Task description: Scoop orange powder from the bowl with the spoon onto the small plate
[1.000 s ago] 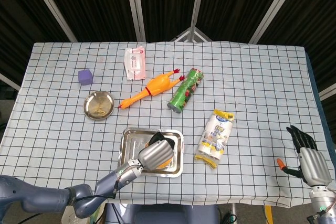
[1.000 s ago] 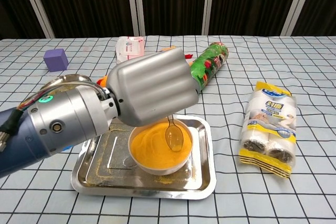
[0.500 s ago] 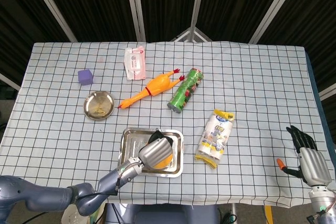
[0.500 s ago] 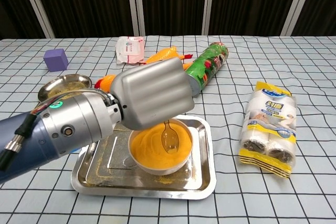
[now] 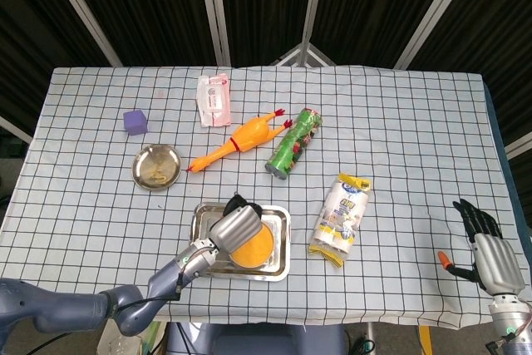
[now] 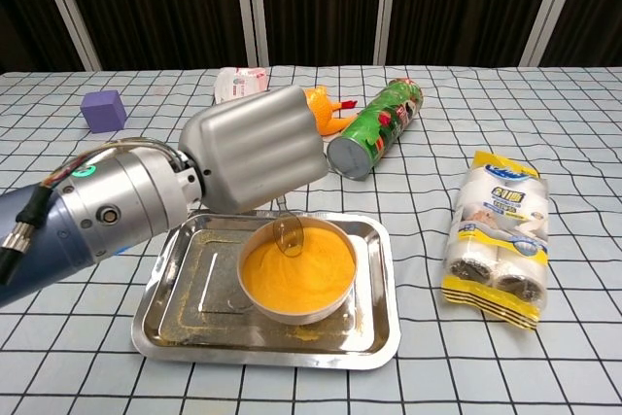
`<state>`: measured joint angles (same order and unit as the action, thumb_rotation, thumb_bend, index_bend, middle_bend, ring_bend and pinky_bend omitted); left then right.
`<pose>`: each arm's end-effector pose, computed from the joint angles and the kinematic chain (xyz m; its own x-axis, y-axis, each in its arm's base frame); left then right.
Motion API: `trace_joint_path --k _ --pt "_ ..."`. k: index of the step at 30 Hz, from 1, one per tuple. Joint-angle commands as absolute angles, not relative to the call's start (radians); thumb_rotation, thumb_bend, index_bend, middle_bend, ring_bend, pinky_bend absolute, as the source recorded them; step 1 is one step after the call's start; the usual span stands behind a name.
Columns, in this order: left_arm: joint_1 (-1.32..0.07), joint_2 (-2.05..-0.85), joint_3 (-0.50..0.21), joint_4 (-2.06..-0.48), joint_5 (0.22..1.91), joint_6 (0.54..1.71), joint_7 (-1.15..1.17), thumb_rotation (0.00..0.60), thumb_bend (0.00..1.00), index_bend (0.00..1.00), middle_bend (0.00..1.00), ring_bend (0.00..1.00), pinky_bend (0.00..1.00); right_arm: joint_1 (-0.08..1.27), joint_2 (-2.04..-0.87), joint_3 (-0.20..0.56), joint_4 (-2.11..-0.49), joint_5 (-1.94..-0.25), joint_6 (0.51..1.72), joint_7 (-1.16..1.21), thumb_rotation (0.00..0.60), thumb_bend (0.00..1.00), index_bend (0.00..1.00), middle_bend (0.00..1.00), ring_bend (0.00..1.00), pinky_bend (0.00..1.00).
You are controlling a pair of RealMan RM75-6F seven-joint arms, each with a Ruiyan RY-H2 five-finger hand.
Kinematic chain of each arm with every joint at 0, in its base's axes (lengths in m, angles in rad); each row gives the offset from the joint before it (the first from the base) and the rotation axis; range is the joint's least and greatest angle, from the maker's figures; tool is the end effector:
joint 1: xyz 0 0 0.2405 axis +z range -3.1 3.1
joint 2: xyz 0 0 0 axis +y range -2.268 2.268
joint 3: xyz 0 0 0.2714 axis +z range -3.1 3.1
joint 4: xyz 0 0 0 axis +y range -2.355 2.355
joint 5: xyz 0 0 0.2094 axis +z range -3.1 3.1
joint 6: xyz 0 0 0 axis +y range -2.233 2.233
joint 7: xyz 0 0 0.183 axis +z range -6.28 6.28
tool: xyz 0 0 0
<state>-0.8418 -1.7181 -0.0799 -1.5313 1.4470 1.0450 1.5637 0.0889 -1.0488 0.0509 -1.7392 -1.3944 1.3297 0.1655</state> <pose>-0.0368 0.3123 -0.0876 0.7518 -0.6478 0.1230 -0.2067 -0.4087 -0.8890 -0.3295 -0.2178 0.1572 0.1586 -0.1429 0.9770 -0.9786 0.1088 0.1748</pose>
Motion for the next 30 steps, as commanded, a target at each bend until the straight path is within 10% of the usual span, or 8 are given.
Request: trace_joint_path --k 1,30 --pt "-0.837 -1.71 -0.081 -1.538 1.454 1.061 1.549 0.6 0.79 0.84 1.0 1.0 0.99 0.089 -1.049 0.051 -1.739 -1.393 1.329 0.164 0.6 0.36 0.0 0.0 0.0 0.0" --pt "-0.873 -1.648 -0.06 -1.568 1.547 1.016 1.59 0.6 0.79 0.84 1.0 1.0 0.99 0.089 -1.044 0.05 -1.748 -1.386 1.321 0.164 0.6 0.36 0.0 0.0 0.0 0.0"
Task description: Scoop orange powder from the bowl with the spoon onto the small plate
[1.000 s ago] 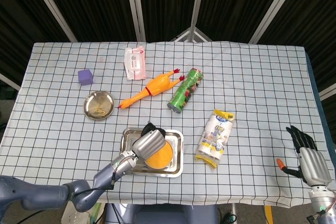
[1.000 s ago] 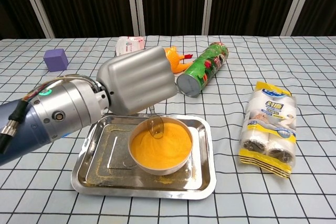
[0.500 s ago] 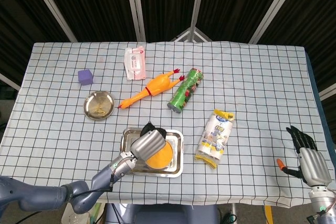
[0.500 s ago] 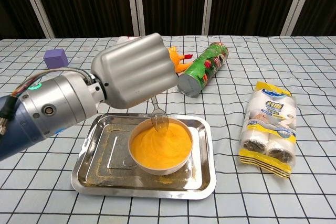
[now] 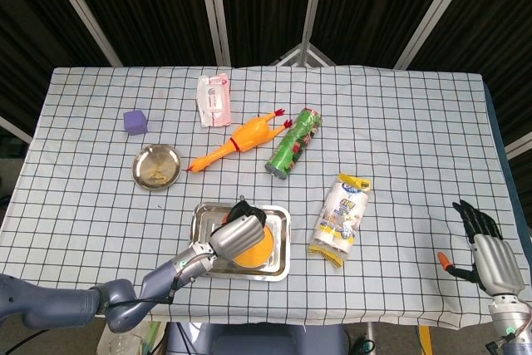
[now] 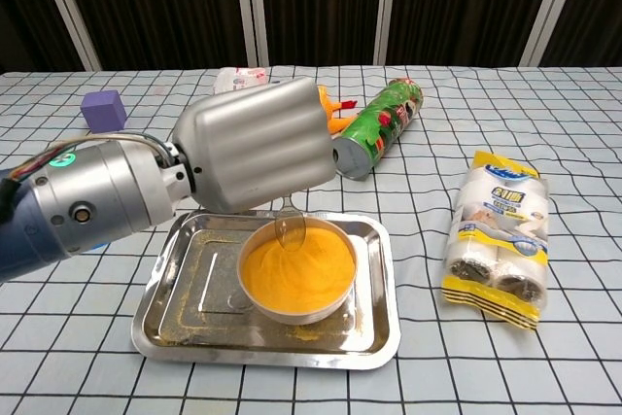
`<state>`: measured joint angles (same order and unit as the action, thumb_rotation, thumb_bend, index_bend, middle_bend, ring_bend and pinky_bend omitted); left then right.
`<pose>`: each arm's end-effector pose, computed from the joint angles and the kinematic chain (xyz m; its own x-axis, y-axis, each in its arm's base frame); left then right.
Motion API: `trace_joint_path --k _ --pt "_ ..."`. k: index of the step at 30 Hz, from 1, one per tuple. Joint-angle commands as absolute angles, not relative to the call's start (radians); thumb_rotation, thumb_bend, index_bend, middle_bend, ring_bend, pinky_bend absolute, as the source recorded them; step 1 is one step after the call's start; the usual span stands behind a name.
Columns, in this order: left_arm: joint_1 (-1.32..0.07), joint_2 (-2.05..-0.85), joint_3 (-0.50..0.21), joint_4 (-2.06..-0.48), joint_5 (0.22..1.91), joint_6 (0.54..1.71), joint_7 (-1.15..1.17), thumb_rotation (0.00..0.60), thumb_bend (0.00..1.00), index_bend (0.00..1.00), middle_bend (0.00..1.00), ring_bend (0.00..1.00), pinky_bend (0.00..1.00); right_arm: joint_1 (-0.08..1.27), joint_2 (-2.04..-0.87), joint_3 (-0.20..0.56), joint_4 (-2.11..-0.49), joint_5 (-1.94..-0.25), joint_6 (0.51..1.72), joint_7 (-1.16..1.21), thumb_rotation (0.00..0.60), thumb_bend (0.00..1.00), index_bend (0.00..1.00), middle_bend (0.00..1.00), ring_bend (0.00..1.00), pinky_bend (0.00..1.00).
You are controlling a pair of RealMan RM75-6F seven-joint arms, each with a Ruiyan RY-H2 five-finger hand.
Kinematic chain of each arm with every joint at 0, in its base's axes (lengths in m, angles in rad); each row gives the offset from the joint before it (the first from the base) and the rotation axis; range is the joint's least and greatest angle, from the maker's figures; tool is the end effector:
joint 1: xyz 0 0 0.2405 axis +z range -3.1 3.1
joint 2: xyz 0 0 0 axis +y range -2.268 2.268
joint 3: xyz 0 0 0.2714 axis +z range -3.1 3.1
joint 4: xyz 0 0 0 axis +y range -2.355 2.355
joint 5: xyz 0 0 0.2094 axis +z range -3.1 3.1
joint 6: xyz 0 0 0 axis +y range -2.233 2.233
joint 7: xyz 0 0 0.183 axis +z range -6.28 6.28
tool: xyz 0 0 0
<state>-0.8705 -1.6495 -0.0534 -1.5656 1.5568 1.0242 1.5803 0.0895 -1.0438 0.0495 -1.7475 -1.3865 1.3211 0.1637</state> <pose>-0.0300 0.3031 -0.0759 0.6505 -0.7567 0.0658 -0.3217 -0.3530 -0.8786 -0.3299 -0.2171 0.1567 0.1545 -0.1516 0.9763 -0.9779 0.1171 0.1729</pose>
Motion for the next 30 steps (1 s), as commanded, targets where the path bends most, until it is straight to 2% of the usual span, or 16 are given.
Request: trace_joint_path --k 1,9,18,30 --pt "-0.875 -1.649 -0.061 -1.566 1.546 1.012 1.59 0.6 0.79 0.84 1.0 1.0 0.99 0.089 -1.044 0.05 -1.748 -1.386 1.322 0.164 0.6 0.36 0.0 0.0 0.0 0.0" --pt "-0.896 -1.658 -0.079 -1.526 1.54 0.987 1.607 0.6 0.79 0.84 1.0 1.0 0.99 0.09 -1.044 0.051 -1.746 -1.384 1.321 0.167 0.6 0.36 0.0 0.0 0.0 0.0" --pt "-0.905 -1.695 -0.051 -1.497 1.558 0.965 1.6 0.6 0.79 0.84 1.0 1.0 0.99 0.09 -1.043 0.051 -1.747 -1.387 1.321 0.169 0.6 0.36 0.0 0.0 0.0 0.0" --pt "-0.901 -1.726 -0.046 -1.54 1.591 0.985 1.572 0.6 0.79 0.84 1.0 1.0 0.99 0.089 -1.042 0.051 -1.747 -1.387 1.321 0.171 0.6 0.36 0.0 0.0 0.0 0.0"
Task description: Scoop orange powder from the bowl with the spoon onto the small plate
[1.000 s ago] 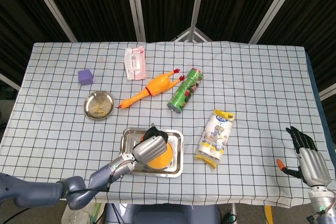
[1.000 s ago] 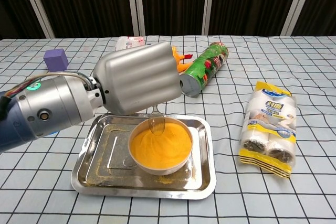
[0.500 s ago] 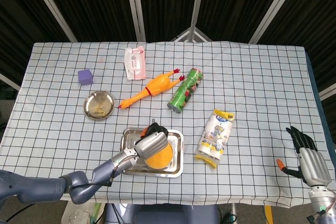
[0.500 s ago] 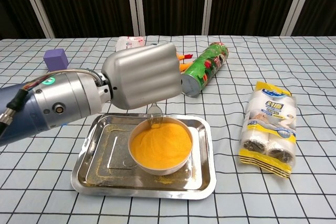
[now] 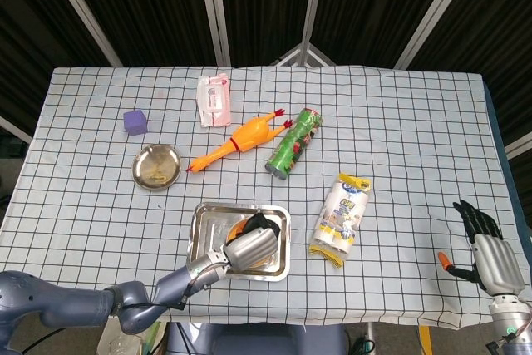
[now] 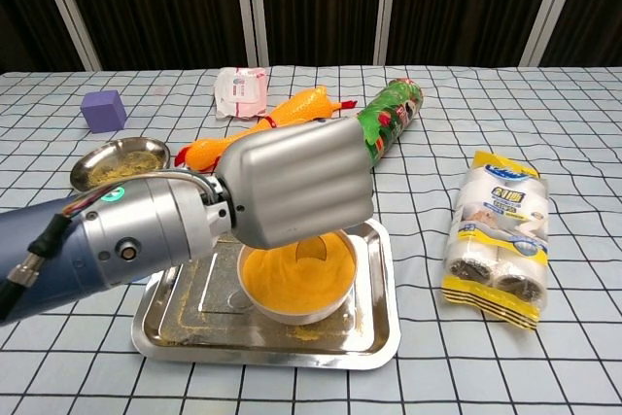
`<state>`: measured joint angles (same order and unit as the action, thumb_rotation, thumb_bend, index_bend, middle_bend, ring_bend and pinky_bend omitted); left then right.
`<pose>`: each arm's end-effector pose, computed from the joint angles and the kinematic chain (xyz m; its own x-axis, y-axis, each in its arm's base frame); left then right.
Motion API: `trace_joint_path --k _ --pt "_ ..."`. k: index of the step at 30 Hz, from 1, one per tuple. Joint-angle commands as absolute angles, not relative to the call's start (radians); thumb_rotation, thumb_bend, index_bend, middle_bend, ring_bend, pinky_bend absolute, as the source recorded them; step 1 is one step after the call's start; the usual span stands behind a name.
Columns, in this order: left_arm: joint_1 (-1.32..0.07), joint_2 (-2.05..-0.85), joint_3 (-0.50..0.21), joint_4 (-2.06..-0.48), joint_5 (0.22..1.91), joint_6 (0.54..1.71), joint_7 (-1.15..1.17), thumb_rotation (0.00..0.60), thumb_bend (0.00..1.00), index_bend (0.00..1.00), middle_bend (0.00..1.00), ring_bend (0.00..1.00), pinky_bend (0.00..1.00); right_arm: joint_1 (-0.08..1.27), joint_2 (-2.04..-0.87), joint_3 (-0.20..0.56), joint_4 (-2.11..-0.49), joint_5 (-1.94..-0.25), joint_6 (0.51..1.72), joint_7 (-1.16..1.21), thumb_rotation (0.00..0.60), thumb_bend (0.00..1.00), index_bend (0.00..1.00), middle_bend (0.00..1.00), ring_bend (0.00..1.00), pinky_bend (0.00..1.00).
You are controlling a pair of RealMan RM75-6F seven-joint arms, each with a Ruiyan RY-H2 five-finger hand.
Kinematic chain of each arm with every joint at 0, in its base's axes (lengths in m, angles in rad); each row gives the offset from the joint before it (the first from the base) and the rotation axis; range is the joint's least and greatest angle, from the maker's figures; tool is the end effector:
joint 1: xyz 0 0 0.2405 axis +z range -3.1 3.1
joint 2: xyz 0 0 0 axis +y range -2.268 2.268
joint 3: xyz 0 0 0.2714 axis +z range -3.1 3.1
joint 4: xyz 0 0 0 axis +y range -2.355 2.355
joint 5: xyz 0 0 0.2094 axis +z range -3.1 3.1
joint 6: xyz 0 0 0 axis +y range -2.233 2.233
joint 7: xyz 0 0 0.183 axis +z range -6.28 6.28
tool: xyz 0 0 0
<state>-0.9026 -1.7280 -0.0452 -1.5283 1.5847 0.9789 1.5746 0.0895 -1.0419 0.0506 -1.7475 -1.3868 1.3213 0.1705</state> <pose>-0.0133 0.2844 -0.1041 0.6048 -0.7887 0.1106 -0.3539 -0.3906 -0.8498 -0.3299 -0.2174 0.1576 0.1498 -0.1495 0.9774 -0.9788 0.1175 0.1679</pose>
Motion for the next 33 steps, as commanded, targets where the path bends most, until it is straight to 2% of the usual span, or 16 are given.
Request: trace_joint_path --k 1,16,24,33 --pt "-0.9 -1.723 -0.046 -1.546 1.594 0.988 1.571 0.6 0.79 0.84 1.0 1.0 0.99 0.089 -1.042 0.051 -1.747 -1.387 1.321 0.17 0.6 0.36 0.0 0.0 0.0 0.0" --pt "-0.901 -1.608 -0.06 -1.621 1.628 0.978 1.598 0.6 0.79 0.84 1.0 1.0 0.99 0.09 -1.041 0.051 -1.754 -1.383 1.318 0.169 0.6 0.36 0.0 0.0 0.0 0.0" --pt "-0.943 -1.583 -0.027 -1.615 1.685 0.889 1.653 0.6 0.79 0.84 1.0 1.0 0.99 0.091 -1.04 0.051 -1.753 -1.378 1.314 0.171 0.6 0.36 0.0 0.0 0.0 0.0" --pt "-0.97 -1.562 -0.038 -1.624 1.731 0.846 1.64 0.6 0.79 0.84 1.0 1.0 0.99 0.09 -1.038 0.051 -1.754 -1.377 1.313 0.175 0.6 0.36 0.0 0.0 0.0 0.0"
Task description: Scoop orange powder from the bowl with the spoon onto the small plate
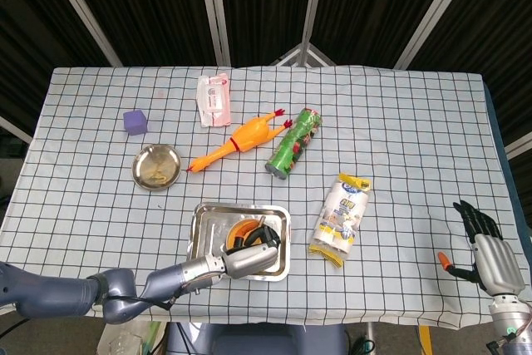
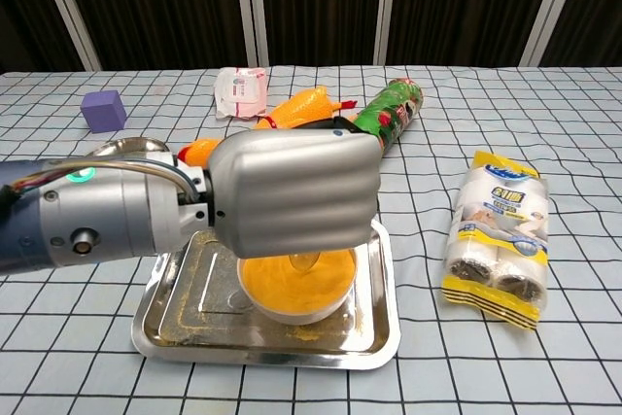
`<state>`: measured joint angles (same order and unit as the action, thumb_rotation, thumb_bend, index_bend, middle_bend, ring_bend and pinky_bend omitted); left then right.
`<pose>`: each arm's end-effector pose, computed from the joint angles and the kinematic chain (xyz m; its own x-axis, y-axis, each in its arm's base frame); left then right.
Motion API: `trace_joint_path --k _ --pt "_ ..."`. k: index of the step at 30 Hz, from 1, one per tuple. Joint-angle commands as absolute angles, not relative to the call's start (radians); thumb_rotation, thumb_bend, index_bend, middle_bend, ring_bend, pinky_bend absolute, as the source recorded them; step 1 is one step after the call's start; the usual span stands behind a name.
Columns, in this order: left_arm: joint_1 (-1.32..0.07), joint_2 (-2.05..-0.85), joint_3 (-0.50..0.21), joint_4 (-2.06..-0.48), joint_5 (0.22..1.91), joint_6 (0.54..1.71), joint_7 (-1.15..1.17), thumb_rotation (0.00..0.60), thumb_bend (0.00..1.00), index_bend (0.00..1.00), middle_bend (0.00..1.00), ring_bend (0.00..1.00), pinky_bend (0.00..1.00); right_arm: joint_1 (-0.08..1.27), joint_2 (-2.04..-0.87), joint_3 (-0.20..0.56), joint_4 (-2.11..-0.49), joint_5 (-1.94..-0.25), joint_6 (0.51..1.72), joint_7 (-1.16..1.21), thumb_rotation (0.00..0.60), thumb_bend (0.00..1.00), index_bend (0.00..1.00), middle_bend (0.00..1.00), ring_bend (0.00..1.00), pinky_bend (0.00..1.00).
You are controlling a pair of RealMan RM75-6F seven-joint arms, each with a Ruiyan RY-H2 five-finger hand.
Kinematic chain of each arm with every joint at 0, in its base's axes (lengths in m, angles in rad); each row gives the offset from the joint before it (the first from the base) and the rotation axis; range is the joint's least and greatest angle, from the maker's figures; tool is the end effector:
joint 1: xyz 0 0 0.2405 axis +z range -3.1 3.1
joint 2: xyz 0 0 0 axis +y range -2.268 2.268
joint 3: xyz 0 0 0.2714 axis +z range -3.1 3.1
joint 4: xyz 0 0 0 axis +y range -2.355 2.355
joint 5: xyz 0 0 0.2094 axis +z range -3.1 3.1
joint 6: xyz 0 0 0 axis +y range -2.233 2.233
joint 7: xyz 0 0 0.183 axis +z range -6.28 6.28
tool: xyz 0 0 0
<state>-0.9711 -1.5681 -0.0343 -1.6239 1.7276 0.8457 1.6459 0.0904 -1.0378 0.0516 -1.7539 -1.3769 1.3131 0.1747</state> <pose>-0.0108 0.2753 -0.0832 0.3835 -0.9234 -0.0139 -0.5867 -0.2320 -0.7759 -0.3305 -0.2174 0.1576 0.1402 -0.1542 0.9780 -0.9788 0.1275 0.1605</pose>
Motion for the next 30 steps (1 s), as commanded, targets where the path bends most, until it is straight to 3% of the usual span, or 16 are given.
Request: trace_joint_path --k 1,18,30 --pt "-0.966 -1.559 -0.04 -1.622 1.731 0.852 1.637 0.6 0.79 0.84 1.0 1.0 0.99 0.09 -1.038 0.051 -1.753 -1.377 1.313 0.176 0.6 0.36 0.0 0.0 0.0 0.0" --pt "-0.886 -1.556 -0.053 -1.585 1.714 0.933 1.576 0.6 0.79 0.84 1.0 1.0 0.99 0.091 -1.038 0.054 -1.753 -1.371 1.31 0.173 0.6 0.36 0.0 0.0 0.0 0.0" --pt "-0.727 -1.625 -0.194 -1.601 1.417 1.147 1.466 0.6 0.79 0.84 1.0 1.0 0.99 0.091 -1.037 0.053 -1.756 -1.366 1.306 0.173 0.6 0.36 0.0 0.0 0.0 0.0"
